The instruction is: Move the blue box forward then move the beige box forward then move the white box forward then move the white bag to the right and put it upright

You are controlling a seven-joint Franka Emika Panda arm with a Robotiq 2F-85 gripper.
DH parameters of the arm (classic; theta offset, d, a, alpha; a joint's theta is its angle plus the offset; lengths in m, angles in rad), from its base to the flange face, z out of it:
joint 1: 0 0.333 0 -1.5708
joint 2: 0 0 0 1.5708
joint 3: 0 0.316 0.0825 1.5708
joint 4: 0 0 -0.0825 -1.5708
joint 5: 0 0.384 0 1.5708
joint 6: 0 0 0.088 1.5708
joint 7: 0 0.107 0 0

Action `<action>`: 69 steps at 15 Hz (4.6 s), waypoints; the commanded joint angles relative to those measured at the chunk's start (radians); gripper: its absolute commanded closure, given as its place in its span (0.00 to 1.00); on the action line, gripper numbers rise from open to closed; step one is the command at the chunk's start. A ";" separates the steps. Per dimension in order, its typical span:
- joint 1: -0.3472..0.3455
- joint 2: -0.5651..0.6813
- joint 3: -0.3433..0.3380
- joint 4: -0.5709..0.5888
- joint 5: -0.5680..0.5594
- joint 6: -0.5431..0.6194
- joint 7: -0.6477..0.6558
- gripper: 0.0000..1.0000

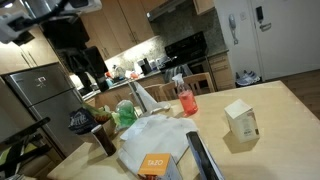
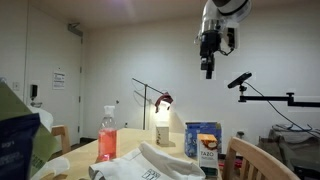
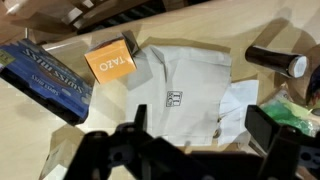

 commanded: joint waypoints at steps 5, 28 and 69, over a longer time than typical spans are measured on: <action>-0.042 0.285 0.013 0.224 0.072 0.043 -0.055 0.00; -0.111 0.605 0.081 0.500 -0.028 0.114 0.019 0.00; -0.352 1.276 0.277 0.977 0.274 0.093 0.020 0.00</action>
